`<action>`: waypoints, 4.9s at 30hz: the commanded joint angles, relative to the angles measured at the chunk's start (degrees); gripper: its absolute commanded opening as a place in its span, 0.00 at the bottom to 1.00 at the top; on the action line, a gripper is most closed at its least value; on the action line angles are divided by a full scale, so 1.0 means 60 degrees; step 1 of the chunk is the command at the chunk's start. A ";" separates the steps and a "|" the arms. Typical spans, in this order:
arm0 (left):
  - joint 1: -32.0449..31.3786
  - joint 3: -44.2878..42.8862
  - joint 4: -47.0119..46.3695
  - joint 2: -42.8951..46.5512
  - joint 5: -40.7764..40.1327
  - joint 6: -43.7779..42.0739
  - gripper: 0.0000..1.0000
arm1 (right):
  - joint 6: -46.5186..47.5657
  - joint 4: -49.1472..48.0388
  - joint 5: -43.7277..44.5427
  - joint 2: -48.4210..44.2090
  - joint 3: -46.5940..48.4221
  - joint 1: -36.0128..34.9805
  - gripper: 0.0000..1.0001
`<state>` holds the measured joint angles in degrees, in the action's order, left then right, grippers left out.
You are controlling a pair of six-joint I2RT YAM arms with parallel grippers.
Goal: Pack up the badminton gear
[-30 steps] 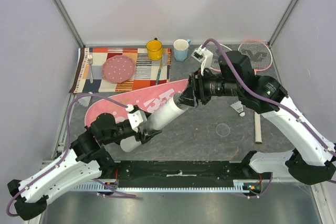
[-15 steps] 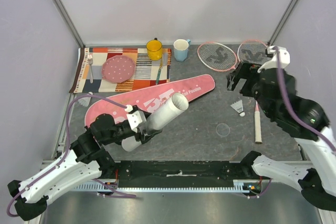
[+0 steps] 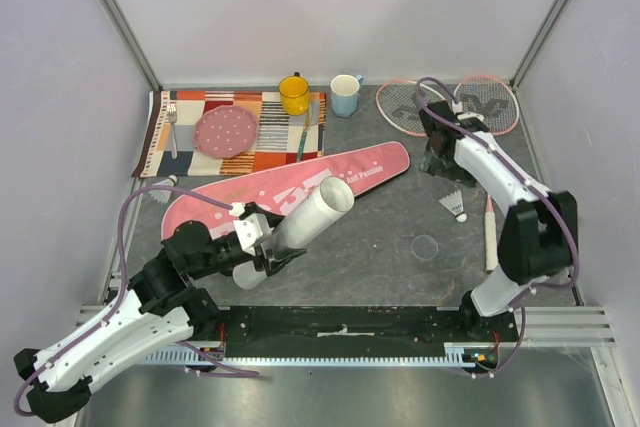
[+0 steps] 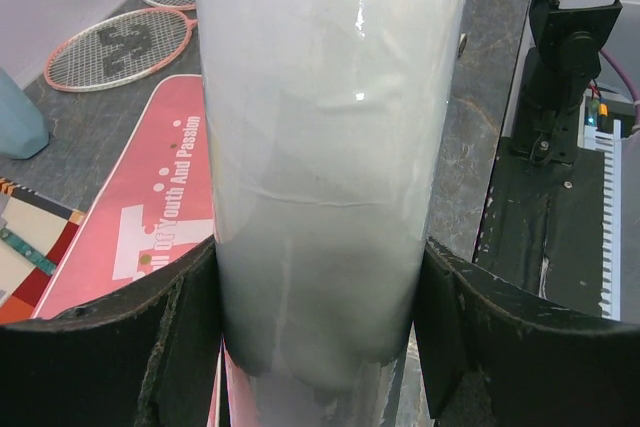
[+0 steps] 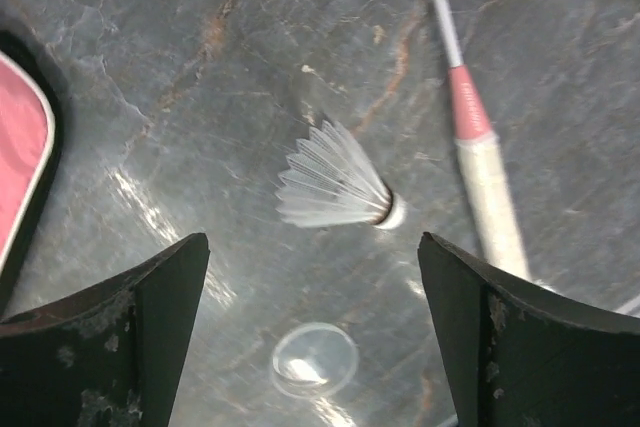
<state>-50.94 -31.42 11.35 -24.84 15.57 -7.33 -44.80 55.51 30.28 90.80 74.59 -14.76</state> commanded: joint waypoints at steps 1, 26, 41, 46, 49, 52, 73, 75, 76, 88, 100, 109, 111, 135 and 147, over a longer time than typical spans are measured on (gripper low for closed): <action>-0.0006 -0.0081 -0.0779 0.0111 0.0319 0.0168 0.19 | -0.1452 0.0183 0.0182 0.1240 0.0606 0.0029 0.89; -0.0021 0.0051 -0.0677 0.0478 0.0495 0.0226 0.20 | -0.3272 -0.0051 0.1603 0.1918 -0.0888 0.0029 0.23; -0.0006 0.0036 -0.0720 -0.0005 0.0159 0.0182 0.20 | 0.2661 -0.2627 -0.7119 -0.4949 -0.0040 -0.1597 0.00; -0.0006 0.0036 -0.0735 -0.0152 0.0056 0.0153 0.20 | 0.1682 -0.3068 -1.0682 -0.5421 0.1381 -0.1597 0.00; -0.0006 0.0036 -0.0735 -0.0196 0.0041 0.0138 0.20 | 0.0819 -0.3755 -1.2187 -0.5554 0.2011 -0.1611 0.00; -0.0006 0.0036 -0.0735 -0.0225 0.0041 0.0138 0.20 | -0.0107 -0.4622 -1.2985 -0.5496 0.1983 -0.1684 0.00; -0.0006 0.0051 -0.0881 -0.0181 0.0276 0.0182 0.20 | 0.2120 -0.1750 -1.1085 -0.4163 0.2848 -0.3719 0.01; -0.0006 0.0051 -0.0969 -0.0181 0.0305 0.0197 0.20 | 0.2178 -0.1722 -1.0674 -0.4075 0.2876 -0.4245 0.14; -0.0006 0.0051 -0.0999 -0.0210 0.0305 0.0211 0.20 | 0.2163 -0.1751 -1.0295 -0.3988 0.2891 -0.4422 0.16; -0.0006 0.0066 -0.1291 -0.0254 0.0275 0.0431 0.20 | 0.2178 -0.1531 -0.6440 -0.5435 0.2997 -0.5113 0.94; -0.0006 0.0358 -0.2989 -0.0576 -0.0091 0.2523 0.19 | 0.1592 -0.7813 -0.8242 -0.8146 -0.2510 -0.5244 0.98; -0.0006 0.0520 -0.4353 -0.1279 -0.0398 0.3726 0.19 | 0.1856 -0.9820 -0.7522 -0.7357 -0.3114 -0.5596 0.98; -0.0006 0.0491 -0.4455 -0.1441 -0.0413 0.3771 0.19 | 0.1855 -1.0186 -0.7508 -0.6875 -0.3042 -0.5785 0.98; -0.0021 0.0461 -0.5072 -0.1558 -0.1262 0.4868 0.25 | 0.1460 -1.1008 -0.4667 -0.5100 -0.2865 -0.7149 0.79; -0.0006 -0.2583 0.2671 -0.0944 -0.3707 0.6451 0.78 | 0.2455 -0.9281 -0.2648 -0.5743 -0.2602 -0.7149 0.63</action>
<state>-51.88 -37.69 5.63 -33.78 5.85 23.83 -37.52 -5.85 1.93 60.71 56.75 -58.94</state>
